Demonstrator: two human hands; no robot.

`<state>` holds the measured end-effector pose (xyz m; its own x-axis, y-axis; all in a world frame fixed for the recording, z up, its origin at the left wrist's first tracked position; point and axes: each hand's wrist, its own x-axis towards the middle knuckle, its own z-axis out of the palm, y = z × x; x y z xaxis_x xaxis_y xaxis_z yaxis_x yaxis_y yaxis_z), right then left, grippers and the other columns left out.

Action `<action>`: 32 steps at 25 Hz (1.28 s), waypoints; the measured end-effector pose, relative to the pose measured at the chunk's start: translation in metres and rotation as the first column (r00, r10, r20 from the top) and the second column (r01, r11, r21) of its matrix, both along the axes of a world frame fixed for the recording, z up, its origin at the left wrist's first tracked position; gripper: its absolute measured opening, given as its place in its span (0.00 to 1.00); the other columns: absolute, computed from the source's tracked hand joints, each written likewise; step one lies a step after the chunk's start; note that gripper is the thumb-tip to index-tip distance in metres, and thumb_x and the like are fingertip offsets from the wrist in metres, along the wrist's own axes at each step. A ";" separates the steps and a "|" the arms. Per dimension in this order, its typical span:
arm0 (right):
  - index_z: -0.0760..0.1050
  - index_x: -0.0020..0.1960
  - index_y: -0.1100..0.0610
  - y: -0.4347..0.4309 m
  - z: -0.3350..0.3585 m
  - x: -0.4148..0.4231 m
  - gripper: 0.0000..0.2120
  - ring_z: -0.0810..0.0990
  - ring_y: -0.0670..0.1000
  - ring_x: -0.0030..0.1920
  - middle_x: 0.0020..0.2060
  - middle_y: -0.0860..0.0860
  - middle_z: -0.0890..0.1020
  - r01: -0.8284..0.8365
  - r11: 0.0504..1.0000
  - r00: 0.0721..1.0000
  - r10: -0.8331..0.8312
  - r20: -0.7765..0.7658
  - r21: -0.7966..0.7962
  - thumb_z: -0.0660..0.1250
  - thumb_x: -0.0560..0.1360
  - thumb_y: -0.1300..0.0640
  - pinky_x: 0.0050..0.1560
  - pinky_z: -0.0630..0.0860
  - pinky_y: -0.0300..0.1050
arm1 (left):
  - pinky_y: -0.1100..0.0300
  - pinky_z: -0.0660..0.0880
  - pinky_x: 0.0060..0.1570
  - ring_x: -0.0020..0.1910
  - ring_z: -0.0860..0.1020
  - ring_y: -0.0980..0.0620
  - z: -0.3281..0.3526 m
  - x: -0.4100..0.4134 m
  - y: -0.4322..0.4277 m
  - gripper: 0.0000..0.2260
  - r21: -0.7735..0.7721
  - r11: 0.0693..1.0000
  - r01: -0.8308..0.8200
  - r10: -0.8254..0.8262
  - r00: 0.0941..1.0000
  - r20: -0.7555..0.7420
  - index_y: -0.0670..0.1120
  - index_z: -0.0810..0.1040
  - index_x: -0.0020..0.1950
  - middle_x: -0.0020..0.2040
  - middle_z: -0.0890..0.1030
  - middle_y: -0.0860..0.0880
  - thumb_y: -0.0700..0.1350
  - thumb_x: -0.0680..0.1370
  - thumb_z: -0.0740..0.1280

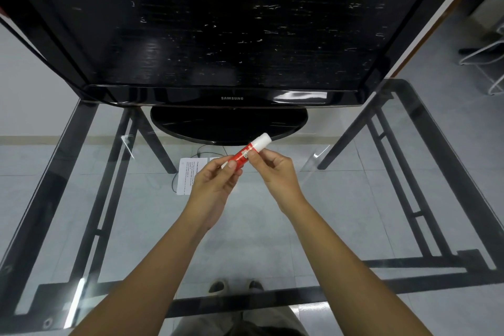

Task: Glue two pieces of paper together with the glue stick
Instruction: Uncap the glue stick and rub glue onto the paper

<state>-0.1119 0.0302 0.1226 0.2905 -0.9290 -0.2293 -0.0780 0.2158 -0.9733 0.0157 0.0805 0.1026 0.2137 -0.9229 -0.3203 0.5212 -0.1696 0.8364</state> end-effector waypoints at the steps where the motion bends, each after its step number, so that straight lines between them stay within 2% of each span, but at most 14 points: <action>1: 0.76 0.60 0.50 -0.001 -0.004 0.002 0.16 0.80 0.44 0.52 0.50 0.47 0.82 -0.043 0.999 0.999 0.043 -0.005 0.014 0.67 0.73 0.49 0.52 0.72 0.35 | 0.68 0.77 0.46 0.44 0.80 0.56 -0.001 0.004 0.001 0.07 0.010 0.999 -0.038 0.038 0.998 -0.050 0.45 0.79 0.51 0.46 0.82 0.49 0.44 0.74 0.65; 3: 0.69 0.67 0.50 -0.001 -0.020 0.008 0.24 0.76 0.42 0.56 0.56 0.42 0.77 -0.040 0.999 0.993 0.041 -0.108 0.015 0.67 0.73 0.48 0.51 0.70 0.32 | 0.68 0.78 0.45 0.43 0.80 0.56 -0.002 0.016 0.002 0.06 0.045 0.993 -0.109 0.114 0.987 -0.115 0.44 0.79 0.50 0.45 0.83 0.48 0.42 0.77 0.63; 6: 0.71 0.63 0.54 -0.004 -0.061 0.021 0.20 0.76 0.48 0.56 0.61 0.50 0.76 0.047 0.998 0.939 -0.054 -0.341 -0.027 0.67 0.74 0.50 0.47 0.71 0.31 | 0.67 0.78 0.45 0.43 0.80 0.56 -0.004 0.037 0.004 0.08 0.066 0.982 -0.174 0.181 0.975 -0.128 0.43 0.78 0.53 0.49 0.81 0.46 0.43 0.77 0.63; 10: 0.69 0.63 0.58 -0.010 -0.110 0.046 0.21 0.75 0.55 0.58 0.62 0.56 0.70 -0.002 1.000 0.819 -0.011 -0.574 -0.022 0.68 0.73 0.51 0.54 0.72 0.42 | 0.68 0.78 0.43 0.41 0.79 0.57 -0.003 0.056 0.005 0.08 0.078 0.973 -0.218 0.225 0.969 -0.102 0.44 0.77 0.53 0.49 0.80 0.46 0.43 0.77 0.63; 14: 0.65 0.63 0.60 -0.016 -0.127 0.069 0.26 0.70 0.58 0.61 0.61 0.58 0.67 -0.066 0.997 0.716 0.017 -0.698 -0.043 0.70 0.71 0.52 0.59 0.73 0.49 | 0.67 0.78 0.43 0.42 0.79 0.56 -0.005 0.069 0.009 0.07 0.091 0.967 -0.239 0.247 0.965 -0.091 0.45 0.78 0.51 0.48 0.80 0.46 0.43 0.77 0.63; 17: 0.66 0.61 0.60 -0.018 -0.130 0.075 0.26 0.68 0.58 0.61 0.62 0.58 0.65 -0.097 0.995 0.674 0.043 -0.737 -0.032 0.74 0.69 0.56 0.58 0.73 0.48 | 0.67 0.78 0.43 0.43 0.78 0.54 -0.009 0.075 0.011 0.06 0.095 0.967 -0.238 0.248 0.963 -0.109 0.45 0.79 0.50 0.48 0.79 0.45 0.43 0.77 0.63; 21: 0.67 0.57 0.59 -0.019 -0.127 0.069 0.22 0.74 0.58 0.57 0.62 0.57 0.65 -0.083 0.996 0.749 0.076 -0.658 0.020 0.73 0.68 0.61 0.53 0.73 0.43 | 0.66 0.79 0.42 0.44 0.80 0.53 -0.019 0.079 0.010 0.05 0.123 0.964 -0.237 0.253 0.959 -0.130 0.45 0.78 0.50 0.52 0.79 0.44 0.43 0.77 0.64; 24: 0.69 0.58 0.58 -0.014 -0.125 0.051 0.20 0.75 0.55 0.54 0.60 0.56 0.69 -0.150 0.989 0.731 0.121 -0.672 0.016 0.72 0.69 0.60 0.48 0.70 0.39 | 0.64 0.79 0.42 0.45 0.82 0.52 -0.030 0.079 0.008 0.05 0.149 0.961 -0.235 0.254 0.958 -0.129 0.44 0.77 0.51 0.54 0.79 0.44 0.40 0.76 0.65; 27: 0.70 0.61 0.58 -0.006 -0.127 0.027 0.21 0.76 0.54 0.55 0.61 0.54 0.70 -0.216 0.976 0.687 0.149 -0.711 -0.003 0.72 0.70 0.57 0.51 0.69 0.37 | 0.64 0.79 0.43 0.45 0.82 0.52 -0.044 0.075 0.005 0.06 0.196 0.959 -0.203 0.229 0.966 -0.118 0.43 0.77 0.52 0.56 0.79 0.43 0.37 0.76 0.64; 30: 0.69 0.63 0.58 -0.002 -0.132 0.009 0.23 0.75 0.55 0.58 0.63 0.54 0.69 -0.284 0.959 0.647 0.178 -0.742 -0.018 0.71 0.71 0.54 0.58 0.71 0.42 | 0.66 0.78 0.43 0.44 0.82 0.53 -0.062 0.070 0.003 0.09 0.235 0.958 -0.162 0.186 0.979 -0.081 0.41 0.77 0.56 0.62 0.75 0.42 0.38 0.77 0.64; 32: 0.69 0.65 0.58 -0.002 -0.136 0.002 0.25 0.73 0.56 0.61 0.65 0.56 0.69 -0.356 0.933 0.585 0.173 -0.792 -0.059 0.70 0.72 0.51 0.61 0.70 0.45 | 0.66 0.78 0.44 0.44 0.81 0.53 -0.072 0.067 0.001 0.10 0.239 0.960 -0.147 0.165 0.985 -0.058 0.41 0.76 0.58 0.63 0.75 0.42 0.40 0.77 0.64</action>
<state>-0.1095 0.0283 -0.0138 0.3336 -0.8886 -0.3148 -0.8316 -0.1201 -0.5422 0.0830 0.0817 0.0307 0.3155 -0.7778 -0.5435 0.6177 -0.2665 0.7399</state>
